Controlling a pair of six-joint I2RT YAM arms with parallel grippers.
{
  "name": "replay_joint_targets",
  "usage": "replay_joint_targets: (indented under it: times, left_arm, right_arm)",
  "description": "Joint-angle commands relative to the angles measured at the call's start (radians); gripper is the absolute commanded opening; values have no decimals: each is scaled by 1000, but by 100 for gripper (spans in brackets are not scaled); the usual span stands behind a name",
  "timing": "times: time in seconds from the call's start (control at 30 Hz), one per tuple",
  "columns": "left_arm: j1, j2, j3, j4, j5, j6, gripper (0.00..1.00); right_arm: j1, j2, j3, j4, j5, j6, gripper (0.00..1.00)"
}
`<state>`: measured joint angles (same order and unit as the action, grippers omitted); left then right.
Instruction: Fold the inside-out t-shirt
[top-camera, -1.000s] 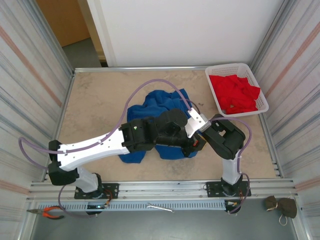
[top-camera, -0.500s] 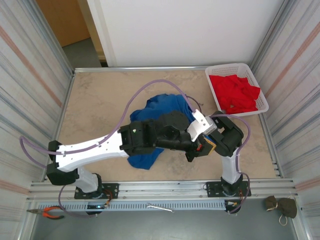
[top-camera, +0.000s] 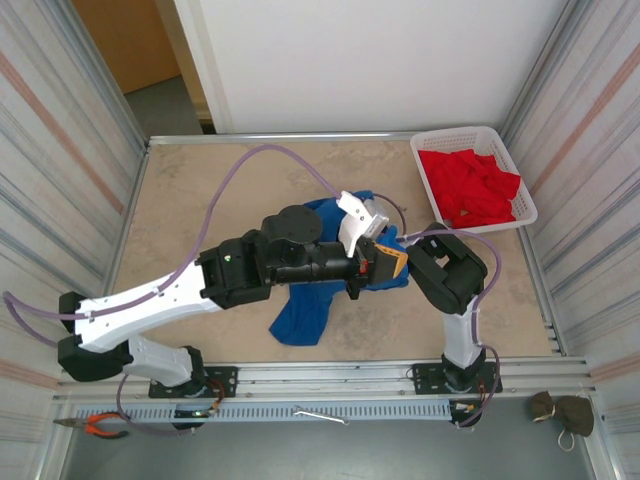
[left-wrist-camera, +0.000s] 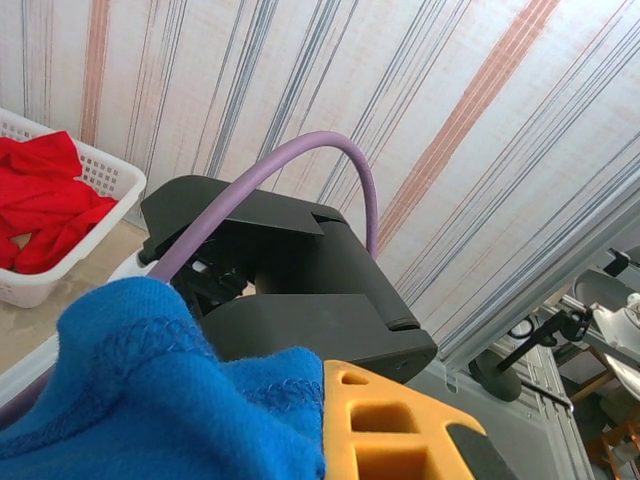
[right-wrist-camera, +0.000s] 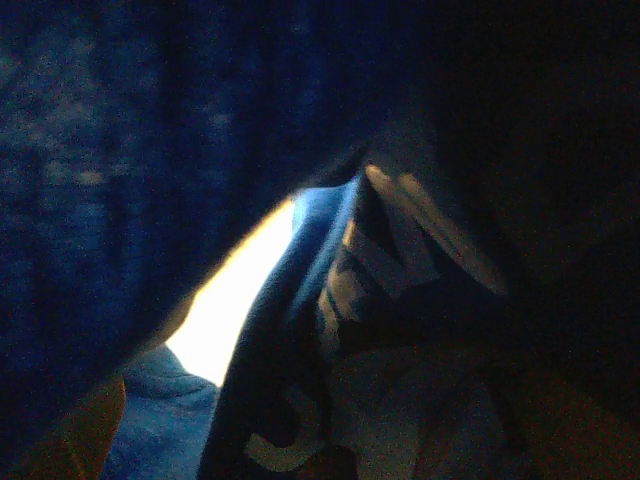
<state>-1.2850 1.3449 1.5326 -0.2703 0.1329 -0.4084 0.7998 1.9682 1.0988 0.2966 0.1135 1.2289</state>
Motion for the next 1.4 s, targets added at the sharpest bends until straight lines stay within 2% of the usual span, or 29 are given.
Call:
replay_joint_targets:
  times: [0.0, 0.07, 0.13, 0.2, 0.3, 0.4, 0.47, 0.57, 0.73, 0.8, 0.87, 1.0, 1.13, 1.23, 1.37]
  left_arm:
    - [-13, -6, 26, 93, 25, -9, 0]
    - [-15, -3, 39, 95, 28, -7, 0]
    - [-15, -6, 38, 101, 19, -6, 0]
    - [-14, -11, 30, 107, 5, -5, 0]
    - [-7, -23, 7, 122, -17, -18, 0]
    - [8, -41, -27, 147, -29, -42, 0]
    - [20, -56, -46, 158, -30, -60, 0]
    - [36, -73, -70, 165, -36, -75, 0]
    - [112, -119, -147, 186, -52, -127, 0]
    - [187, -150, -195, 180, -63, -156, 0]
    - [300, -188, -257, 181, -59, -189, 0]
    - [620, -246, -411, 185, -6, -294, 0]
    - [920, -225, -555, 201, 72, -379, 0]
    - [1068, -152, -621, 208, 107, -394, 0]
    - [1174, -38, -650, 204, 132, -370, 0]
  right_arm:
    - [6, 23, 57, -419, 168, 125, 99]
    - [9, 53, 145, -623, 217, 203, 99]
    - [6, 102, 224, -759, 208, 256, 99]
    - [0, 154, 272, -821, 169, 279, 99]
    - [-9, 206, 264, -780, 85, 299, 98]
    - [-14, 214, 188, -639, 22, 296, 72]
    - [-19, 206, 136, -545, -7, 289, 31]
    - [-25, 183, 89, -451, -26, 242, 2]
    - [-39, 106, 13, -261, -85, 100, 0]
    - [-41, 62, -14, -188, -128, 41, 0]
    - [-40, 13, -31, -151, -180, -22, 0]
    - [-33, -96, -52, -150, -256, -142, 0]
    - [-24, -217, -57, -201, -313, -201, 0]
    - [-17, -304, -28, -256, -354, -237, 0]
    - [-10, -404, 28, -337, -376, -277, 0]
